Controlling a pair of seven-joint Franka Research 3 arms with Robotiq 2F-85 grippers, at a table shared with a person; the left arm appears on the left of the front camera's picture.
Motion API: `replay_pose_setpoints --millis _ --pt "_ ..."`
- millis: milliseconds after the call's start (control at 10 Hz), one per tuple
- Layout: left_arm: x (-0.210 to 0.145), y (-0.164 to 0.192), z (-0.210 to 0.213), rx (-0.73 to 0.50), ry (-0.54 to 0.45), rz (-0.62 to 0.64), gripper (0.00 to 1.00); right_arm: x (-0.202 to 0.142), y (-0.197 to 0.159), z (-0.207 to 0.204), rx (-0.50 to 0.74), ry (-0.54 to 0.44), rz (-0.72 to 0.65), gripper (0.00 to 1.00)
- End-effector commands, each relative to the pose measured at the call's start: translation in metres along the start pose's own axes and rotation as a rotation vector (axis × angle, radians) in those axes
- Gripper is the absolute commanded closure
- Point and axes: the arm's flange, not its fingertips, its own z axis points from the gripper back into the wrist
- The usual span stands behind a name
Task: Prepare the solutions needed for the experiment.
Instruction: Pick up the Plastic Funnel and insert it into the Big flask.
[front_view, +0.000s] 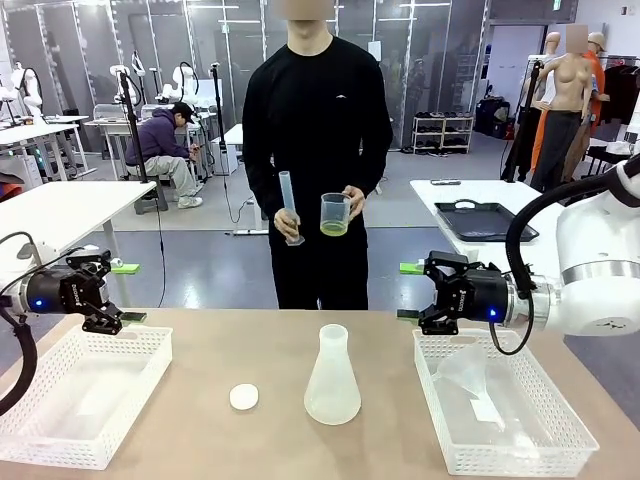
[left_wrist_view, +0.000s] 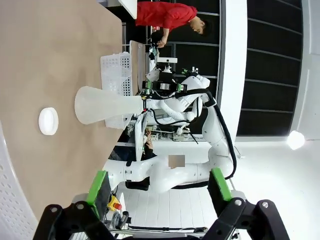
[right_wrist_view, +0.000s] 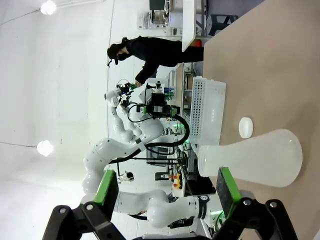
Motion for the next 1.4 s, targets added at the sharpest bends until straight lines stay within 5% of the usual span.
replay_pose_setpoints --millis 0,100,600,700,1100,1300 --pt "0.004 0.003 0.001 0.028 -0.063 -0.047 0.00 -0.002 -0.001 0.000 0.003 -0.014 0.003 0.00" --pt "0.000 0.000 0.000 0.000 0.000 0.000 0.00 -0.002 -0.001 0.000 0.003 -0.014 0.003 0.00" --pt "0.000 0.000 0.000 0.000 0.000 0.000 0.00 -0.001 -0.001 0.000 -0.001 0.000 -0.002 0.00" --pt "0.000 0.000 0.000 0.000 0.000 0.000 0.00 0.008 0.026 -0.009 -0.158 0.195 0.268 0.00" --pt "0.000 0.000 0.000 0.000 0.000 0.000 0.00 0.019 0.068 0.011 -0.550 0.579 0.622 0.00" --pt "0.000 0.000 0.000 0.000 0.000 0.000 0.00 0.025 0.073 0.009 -0.607 0.604 0.598 0.00"
